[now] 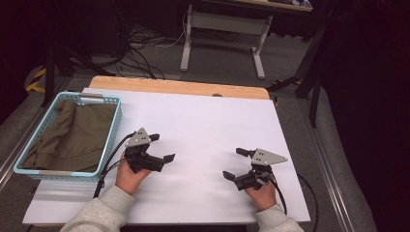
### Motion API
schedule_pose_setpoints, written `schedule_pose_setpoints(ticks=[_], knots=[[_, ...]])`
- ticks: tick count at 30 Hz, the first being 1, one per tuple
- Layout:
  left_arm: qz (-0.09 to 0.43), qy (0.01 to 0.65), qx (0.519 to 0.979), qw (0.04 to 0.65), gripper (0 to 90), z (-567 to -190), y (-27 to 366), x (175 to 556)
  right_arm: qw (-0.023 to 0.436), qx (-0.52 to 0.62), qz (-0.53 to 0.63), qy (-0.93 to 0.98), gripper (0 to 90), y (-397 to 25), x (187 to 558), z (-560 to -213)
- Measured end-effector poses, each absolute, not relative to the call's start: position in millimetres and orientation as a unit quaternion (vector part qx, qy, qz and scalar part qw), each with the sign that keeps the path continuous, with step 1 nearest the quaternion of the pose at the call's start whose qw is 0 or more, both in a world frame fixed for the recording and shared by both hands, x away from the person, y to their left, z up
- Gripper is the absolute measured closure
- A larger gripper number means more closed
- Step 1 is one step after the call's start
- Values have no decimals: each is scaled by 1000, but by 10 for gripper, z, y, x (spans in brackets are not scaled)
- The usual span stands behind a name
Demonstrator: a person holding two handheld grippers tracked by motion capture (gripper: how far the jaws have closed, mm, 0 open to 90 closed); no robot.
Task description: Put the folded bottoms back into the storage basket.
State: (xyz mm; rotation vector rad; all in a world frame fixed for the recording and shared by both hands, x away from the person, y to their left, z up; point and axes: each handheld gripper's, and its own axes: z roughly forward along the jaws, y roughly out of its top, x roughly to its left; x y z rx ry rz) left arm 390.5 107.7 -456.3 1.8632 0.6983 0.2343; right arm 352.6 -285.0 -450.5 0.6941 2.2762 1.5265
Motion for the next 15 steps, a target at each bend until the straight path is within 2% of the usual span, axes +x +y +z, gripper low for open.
schedule_pose_setpoints(ticks=[15], knots=[[104, 290, 802, 512, 26, -4667, 1008, 3920, 157, 240, 532, 797, 0, -2846, 3519, -4504]])
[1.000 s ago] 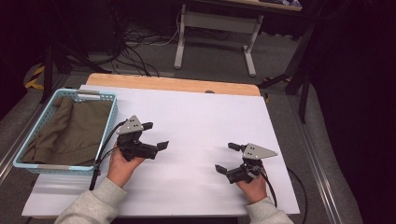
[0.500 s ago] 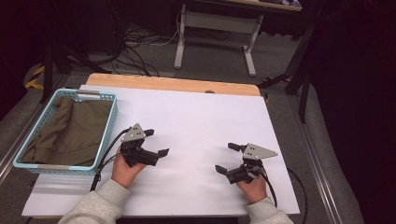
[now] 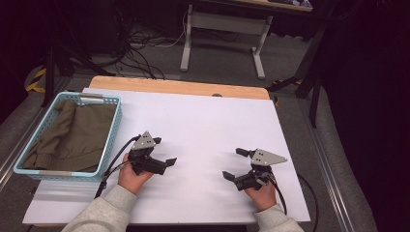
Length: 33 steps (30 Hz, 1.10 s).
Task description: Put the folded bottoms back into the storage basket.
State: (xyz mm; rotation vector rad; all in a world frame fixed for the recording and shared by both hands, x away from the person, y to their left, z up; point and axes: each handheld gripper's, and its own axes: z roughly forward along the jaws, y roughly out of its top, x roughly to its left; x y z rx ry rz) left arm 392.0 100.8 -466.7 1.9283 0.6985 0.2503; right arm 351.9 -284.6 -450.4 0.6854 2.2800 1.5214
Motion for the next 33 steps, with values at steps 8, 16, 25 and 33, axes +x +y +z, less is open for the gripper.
schedule_pose_setpoints(ticks=[8, 16, 25, 33], knots=[[105, 292, 801, 511, 27, -4665, 1011, 3922, 157, 240, 532, 797, 0, -2842, 3519, -4505], [110, 294, 800, 511, 27, -4656, 1025, 3927, 157, 239, 532, 797, 0, -2842, 3518, -4505], [111, 292, 802, 510, 40, -4648, 1029, 3920, 157, 239, 532, 797, 0, -2842, 3519, -4505], [115, 293, 801, 509, 38, -4640, 1035, 3914, 157, 240, 532, 797, 0, -2846, 3519, -4505]])
